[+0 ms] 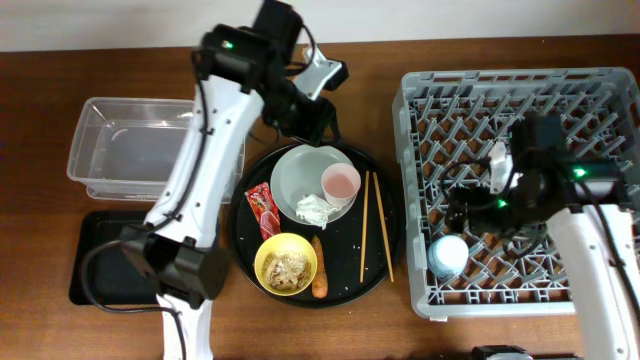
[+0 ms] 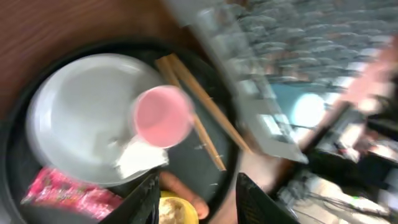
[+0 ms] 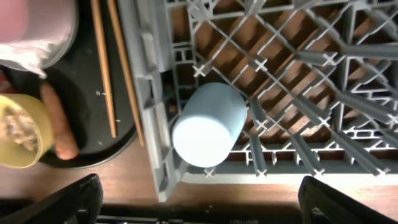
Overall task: Sort waste into correct bins and load items into the dishwasher rack
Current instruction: 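Grasp the pink cup with the left gripper and lift it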
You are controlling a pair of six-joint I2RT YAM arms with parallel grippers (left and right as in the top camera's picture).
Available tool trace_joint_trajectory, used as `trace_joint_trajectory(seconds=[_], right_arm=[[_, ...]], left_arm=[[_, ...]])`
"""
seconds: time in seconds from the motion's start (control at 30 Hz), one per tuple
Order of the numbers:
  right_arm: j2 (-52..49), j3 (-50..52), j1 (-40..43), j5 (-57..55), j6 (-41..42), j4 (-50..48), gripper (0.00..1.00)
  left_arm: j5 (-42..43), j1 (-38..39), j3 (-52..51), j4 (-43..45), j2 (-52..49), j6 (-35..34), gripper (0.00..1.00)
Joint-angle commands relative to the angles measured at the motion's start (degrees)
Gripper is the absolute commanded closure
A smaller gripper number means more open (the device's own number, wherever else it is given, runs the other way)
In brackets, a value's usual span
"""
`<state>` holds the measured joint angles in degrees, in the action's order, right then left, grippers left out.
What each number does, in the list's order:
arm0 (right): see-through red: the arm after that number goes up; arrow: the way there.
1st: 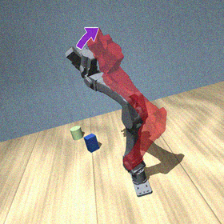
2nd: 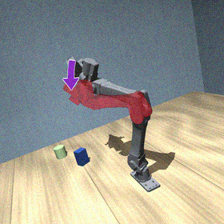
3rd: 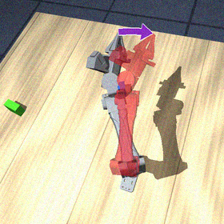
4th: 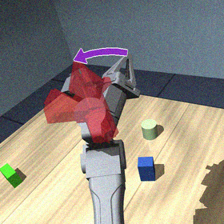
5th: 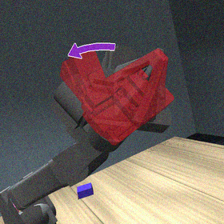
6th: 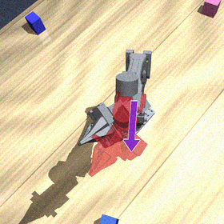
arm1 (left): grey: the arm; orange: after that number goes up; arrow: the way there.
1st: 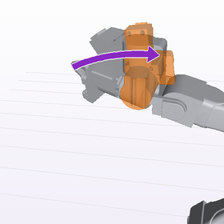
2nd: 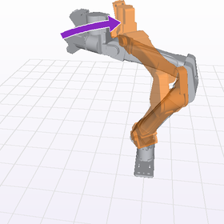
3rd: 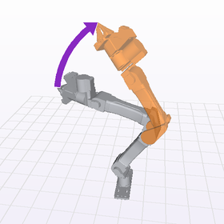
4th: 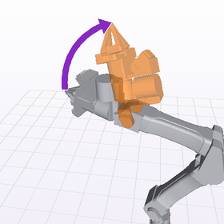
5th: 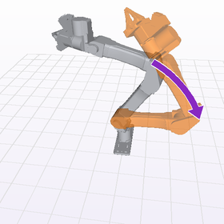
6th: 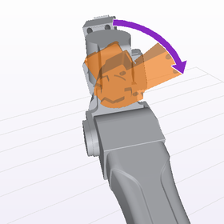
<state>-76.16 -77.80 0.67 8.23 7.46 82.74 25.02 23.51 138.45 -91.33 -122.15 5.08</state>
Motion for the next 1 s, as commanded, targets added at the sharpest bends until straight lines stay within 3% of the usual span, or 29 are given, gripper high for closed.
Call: trace_joint_trajectory(seconds=[0.0, 0.23, 0.37, 0.73, 0.93, 0.97], right_arm=[[0.3, -2.2, 0.1, 0.1, -1.3, 1.3, 0.01], [0.3, -2.1, 0.1, 0.1, -1.3, 1.4, 0.02], [0.3, -2.1, 0.1, 0.1, -1.3, 1.3, 0.02], [0.3, -2.1, 0.1, 0.1, -1.3, 1.4, 0.02], [0.3, -2.1, 0.1, 0.1, -1.3, 1.4, 0.02], [0.3, -2.1, 0.1, 0.1, -1.3, 1.5, 0.02]], left_arm=[[-18.9, 1.2, -4.7, 1.8, 0.7, -11.0, 0.54], [-18.8, 1.6, -21.6, 14.0, 0.7, -13.4, 0.51], [-11.6, 1.6, -29.9, 22.0, 0.7, -13.3, 0.52], [-6.7, 2.0, -32.2, 22.9, 0.6, -13.4, 0.52], [-7.4, 4.5, -37.7, 29.5, 0.5, -13.4, 0.53], [-7.5, 4.5, -38.1, 30.3, 0.5, -13.4, 0.59]])
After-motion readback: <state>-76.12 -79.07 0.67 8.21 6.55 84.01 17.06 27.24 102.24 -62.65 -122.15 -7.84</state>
